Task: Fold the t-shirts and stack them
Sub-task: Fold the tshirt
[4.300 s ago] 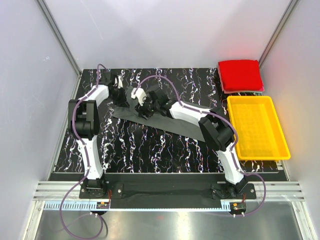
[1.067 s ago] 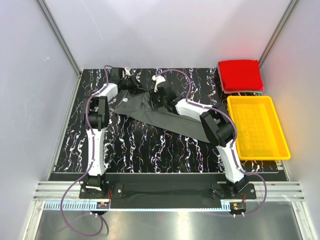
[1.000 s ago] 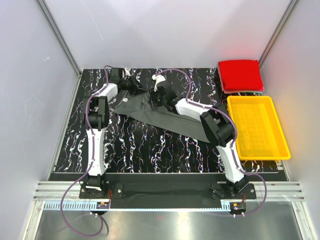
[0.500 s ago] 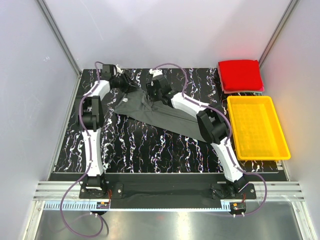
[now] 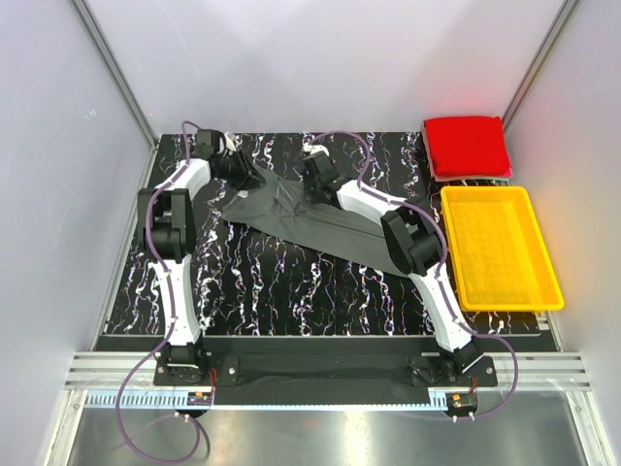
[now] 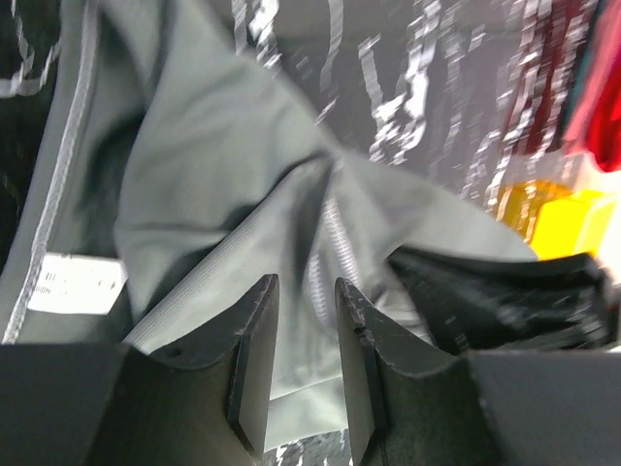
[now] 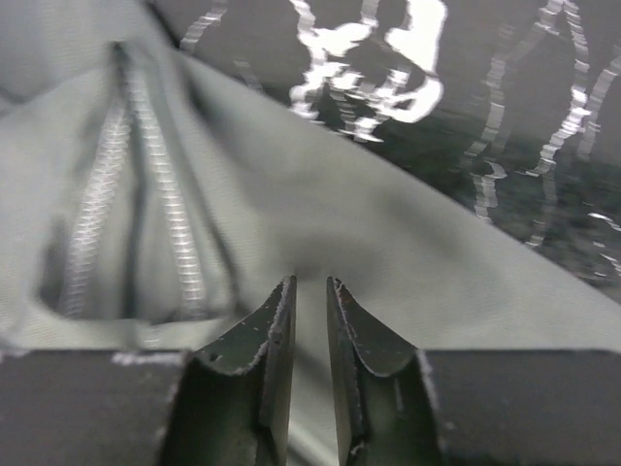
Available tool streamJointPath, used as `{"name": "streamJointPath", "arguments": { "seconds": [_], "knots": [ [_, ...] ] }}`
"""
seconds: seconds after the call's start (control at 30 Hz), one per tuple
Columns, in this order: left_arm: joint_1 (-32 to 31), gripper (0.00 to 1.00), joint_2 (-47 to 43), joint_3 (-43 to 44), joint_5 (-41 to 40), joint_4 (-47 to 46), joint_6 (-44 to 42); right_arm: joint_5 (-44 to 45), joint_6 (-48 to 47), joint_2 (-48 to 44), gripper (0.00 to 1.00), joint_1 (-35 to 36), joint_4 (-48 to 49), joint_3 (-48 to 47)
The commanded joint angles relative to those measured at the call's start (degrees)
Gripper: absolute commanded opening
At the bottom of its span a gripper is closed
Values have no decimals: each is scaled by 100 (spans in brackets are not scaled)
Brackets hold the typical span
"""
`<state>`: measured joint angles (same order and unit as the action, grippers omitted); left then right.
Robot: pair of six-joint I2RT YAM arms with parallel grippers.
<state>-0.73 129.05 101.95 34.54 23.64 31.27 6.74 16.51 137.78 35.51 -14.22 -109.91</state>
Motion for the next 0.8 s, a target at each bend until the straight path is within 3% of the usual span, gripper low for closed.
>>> {"name": "streamJointPath", "arguments": {
  "seconds": [0.0,0.13,0.3,0.77],
  "knots": [
    [-6,34,-135,-123,-158,62,-235,100,98,-523,27,-114,402,241],
    [-15,34,-161,-26,-378,421,-428,-383,-138,-778,31,-114,736,382],
    [-15,34,-205,53,-589,694,-578,-1430,-569,-963,45,-114,1316,646],
    [-6,34,41,150,-721,958,-701,-2476,-1106,-770,51,18,1062,383]
  ]
}}
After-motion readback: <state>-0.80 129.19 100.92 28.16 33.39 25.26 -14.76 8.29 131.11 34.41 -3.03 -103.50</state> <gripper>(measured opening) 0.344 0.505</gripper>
